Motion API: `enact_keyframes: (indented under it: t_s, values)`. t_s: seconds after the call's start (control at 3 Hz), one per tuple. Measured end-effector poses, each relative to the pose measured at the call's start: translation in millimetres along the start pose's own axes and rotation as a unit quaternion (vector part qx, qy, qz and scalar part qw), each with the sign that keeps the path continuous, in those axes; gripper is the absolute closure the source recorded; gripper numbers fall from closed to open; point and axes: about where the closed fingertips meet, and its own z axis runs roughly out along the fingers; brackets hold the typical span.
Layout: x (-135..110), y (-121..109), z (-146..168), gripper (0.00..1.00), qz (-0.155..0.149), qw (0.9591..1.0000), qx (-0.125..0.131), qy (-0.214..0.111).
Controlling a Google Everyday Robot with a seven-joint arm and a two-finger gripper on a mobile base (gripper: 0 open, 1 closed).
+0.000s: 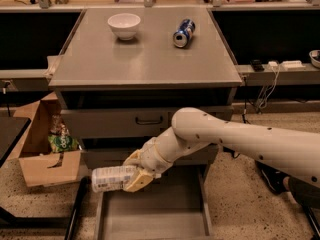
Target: Place blue plastic bottle into bottom drawer
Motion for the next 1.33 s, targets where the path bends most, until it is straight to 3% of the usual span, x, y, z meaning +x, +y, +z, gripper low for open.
enact_keyframes:
  t_s: [0.33,0.67,1.0,1.33]
  values:
    - [0,0,0,1.00,0.000,1.0000,0.000,0.000]
    - [28,-3,29,1.00,-0.004,0.9997,0.021,0.015]
    - [70,-8,76,1.00,0.014,0.9992,0.036,0.012]
    - [115,-16,125,1.00,0.042,0.9985,0.032,0.010]
